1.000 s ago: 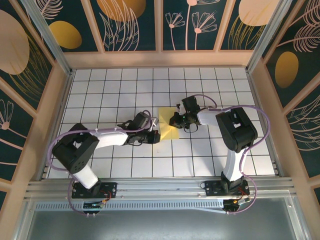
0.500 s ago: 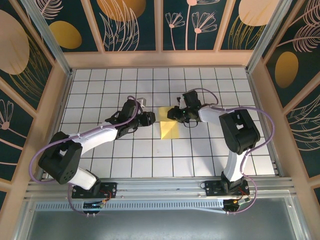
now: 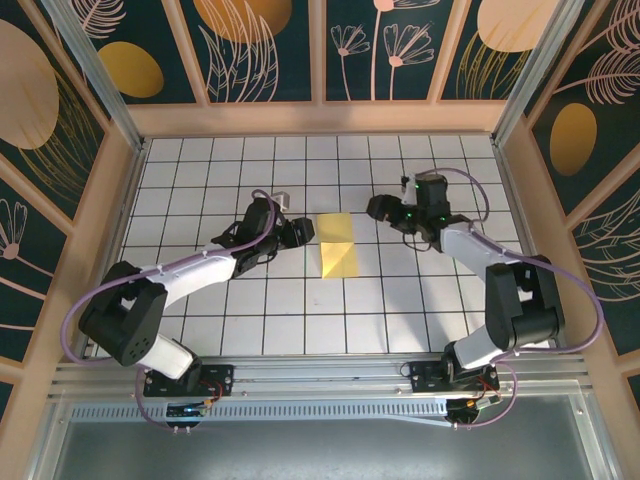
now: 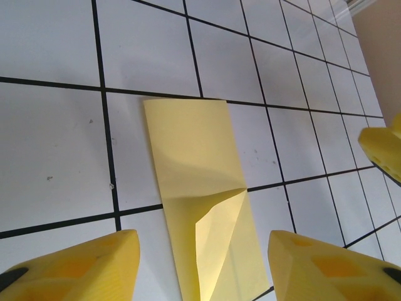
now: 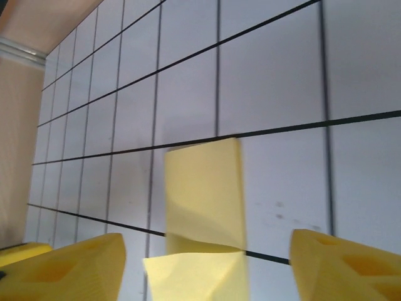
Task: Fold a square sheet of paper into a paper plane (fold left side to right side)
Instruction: Fold the triangle a second time at the center of the table, then turn over the paper at the center of the table.
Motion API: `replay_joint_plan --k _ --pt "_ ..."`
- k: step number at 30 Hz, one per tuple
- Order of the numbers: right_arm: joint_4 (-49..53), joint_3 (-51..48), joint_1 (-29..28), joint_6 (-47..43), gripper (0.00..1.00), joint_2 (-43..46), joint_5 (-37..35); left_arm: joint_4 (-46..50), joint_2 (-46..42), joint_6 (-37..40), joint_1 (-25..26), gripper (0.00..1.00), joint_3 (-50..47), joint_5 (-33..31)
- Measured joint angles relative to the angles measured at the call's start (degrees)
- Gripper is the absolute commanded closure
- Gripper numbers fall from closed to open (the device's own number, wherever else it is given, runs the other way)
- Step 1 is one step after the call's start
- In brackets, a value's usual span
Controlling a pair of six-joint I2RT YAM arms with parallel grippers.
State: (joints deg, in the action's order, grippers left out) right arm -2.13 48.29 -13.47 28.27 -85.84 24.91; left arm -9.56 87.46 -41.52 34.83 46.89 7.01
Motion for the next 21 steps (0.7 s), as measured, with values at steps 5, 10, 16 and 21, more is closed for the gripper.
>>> replay_joint_plan --k 5,10,16,21 --pt "-2.6 -8.0 5.1 0.9 0.08 3.8 1.4 -0.5 2.5 -0.2 0.0 0.42 0.1 0.2" --pt "-7.4 -16.7 9.7 3.7 0.03 6.0 5.8 -0.6 6.3 -0.1 0.0 0.43 2.4 1.9" --pt "-9.3 -20.8 10.0 4.9 0.05 6.4 8.5 -1.3 12.5 0.1 0.0 0.48 6.4 6.5" --pt "-10.1 -20.9 10.0 5.1 0.09 6.6 9.8 -2.8 17.0 0.5 0.0 0.57 7.5 10.8"
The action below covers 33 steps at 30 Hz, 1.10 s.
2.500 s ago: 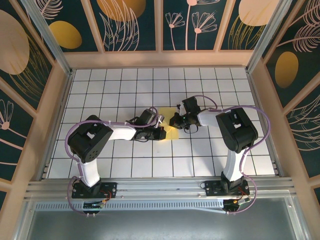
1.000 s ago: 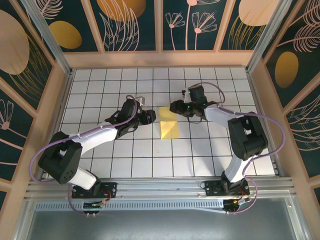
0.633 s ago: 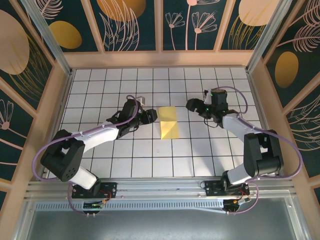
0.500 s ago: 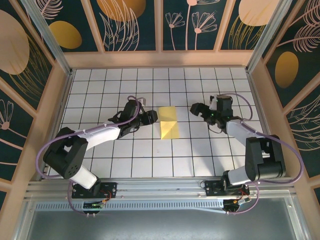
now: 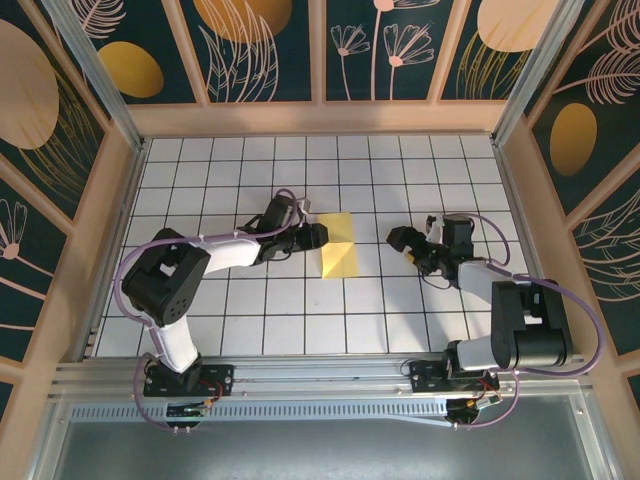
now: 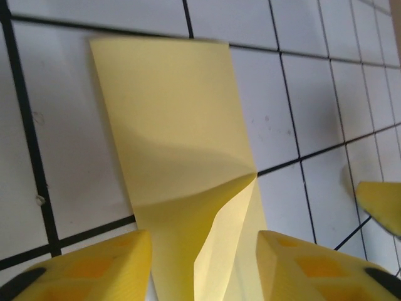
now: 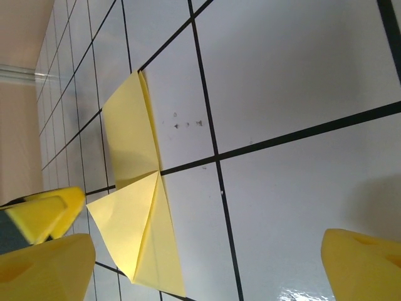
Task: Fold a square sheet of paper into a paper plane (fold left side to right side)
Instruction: Turn over the paper at the center of the table.
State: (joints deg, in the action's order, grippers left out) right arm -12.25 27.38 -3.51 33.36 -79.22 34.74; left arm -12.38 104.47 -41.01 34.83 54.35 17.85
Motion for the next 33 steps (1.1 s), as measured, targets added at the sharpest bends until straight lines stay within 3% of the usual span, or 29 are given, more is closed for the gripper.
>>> replay_joint_plan --k 16,21,25,33 --pt "-0.5 0.8 -0.5 0.0 0.16 -0.6 1.9 -1.5 2.4 0.4 0.0 0.84 0.0 5.3" --pt "-0.9 2.1 -2.3 -0.3 0.27 -2.3 3.2 -1.6 2.6 1.0 0.0 1.0 0.0 4.1" --pt "-1.6 3.4 -4.3 0.0 0.35 -4.3 4.9 -2.4 1.2 1.3 0.0 1.0 -1.7 1.8" --pt "-7.0 6.8 -11.6 1.1 0.38 -8.3 6.5 -5.5 -6.5 0.8 0.0 1.0 -6.4 -1.7"
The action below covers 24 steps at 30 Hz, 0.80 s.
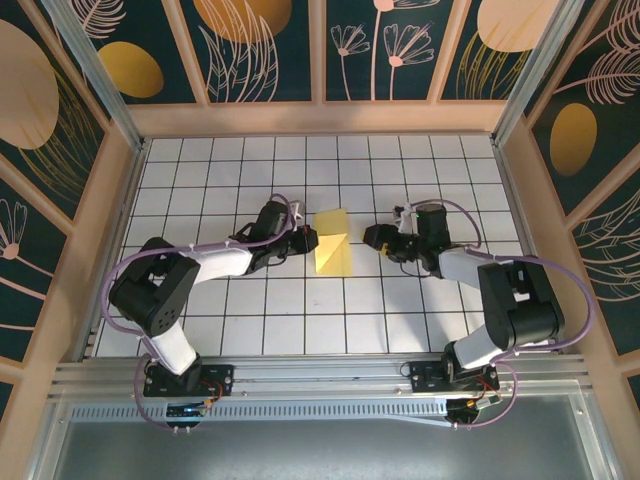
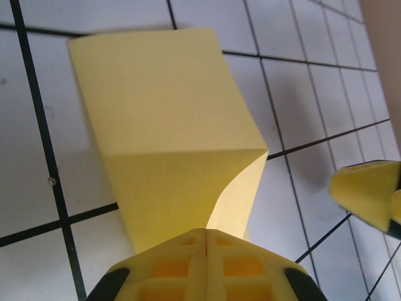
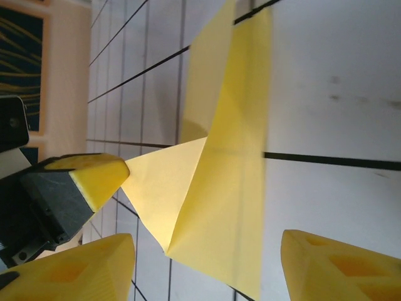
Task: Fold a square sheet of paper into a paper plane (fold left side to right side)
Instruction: Turn over the paper at the center of the table.
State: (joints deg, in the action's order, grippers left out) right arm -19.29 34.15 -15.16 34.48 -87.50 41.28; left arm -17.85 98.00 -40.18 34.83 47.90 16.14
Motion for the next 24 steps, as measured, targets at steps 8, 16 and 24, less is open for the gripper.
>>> replay_joint_plan --k 8,16,24 --pt "-5.9 4.6 -4.9 2.4 0.42 -7.9 0.3 -1.7 -1.1 -0.2 0.0 1.0 -1.0 -1.3" --pt "-9.6 8.0 -7.3 4.7 0.43 -13.9 0.4 -1.7 -1.2 -0.2 0.0 1.0 -1.1 -1.7" --pt "-12.8 8.9 -8.6 8.0 0.44 -18.1 0.3 -1.7 -1.2 -0.5 0.0 1.0 -1.5 -1.7"
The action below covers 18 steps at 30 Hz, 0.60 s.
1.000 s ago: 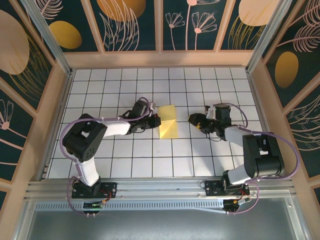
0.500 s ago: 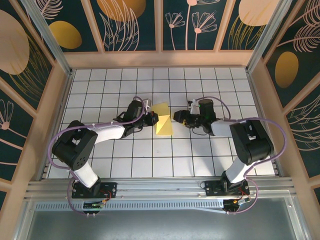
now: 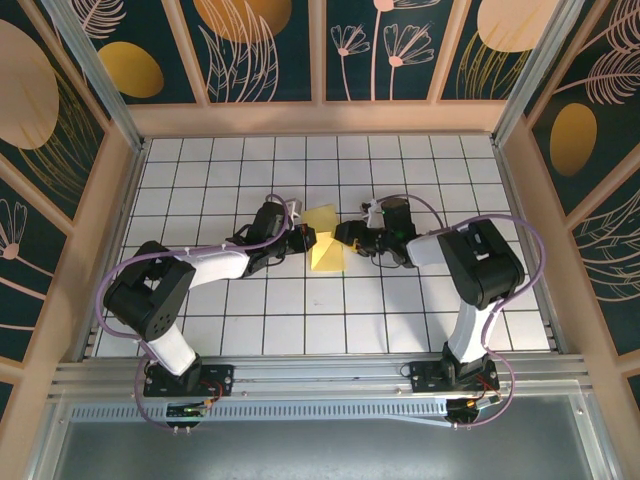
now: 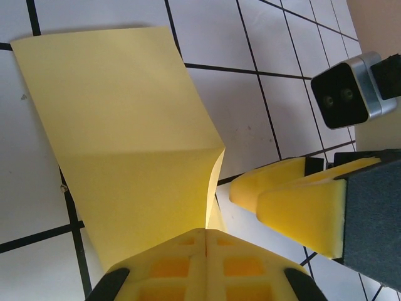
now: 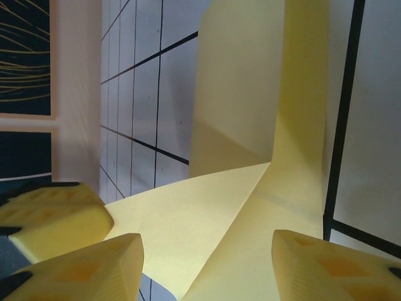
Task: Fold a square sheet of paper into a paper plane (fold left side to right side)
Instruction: Turn over the paper at the center of the table.
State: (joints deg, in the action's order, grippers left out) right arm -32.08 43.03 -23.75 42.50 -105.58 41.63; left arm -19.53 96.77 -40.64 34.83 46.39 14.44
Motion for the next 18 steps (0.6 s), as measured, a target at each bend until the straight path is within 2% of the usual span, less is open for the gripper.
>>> replay_joint_plan --k 11,18 --pt "-3.0 2.8 -1.1 2.5 0.47 -4.2 -0.5 0.0 0.0 -0.2 0.0 1.0 0.0 0.0" --pt "-5.2 3.2 -1.3 3.3 0.53 -5.6 -0.8 0.5 0.1 -0.2 0.0 1.0 0.0 -1.2"
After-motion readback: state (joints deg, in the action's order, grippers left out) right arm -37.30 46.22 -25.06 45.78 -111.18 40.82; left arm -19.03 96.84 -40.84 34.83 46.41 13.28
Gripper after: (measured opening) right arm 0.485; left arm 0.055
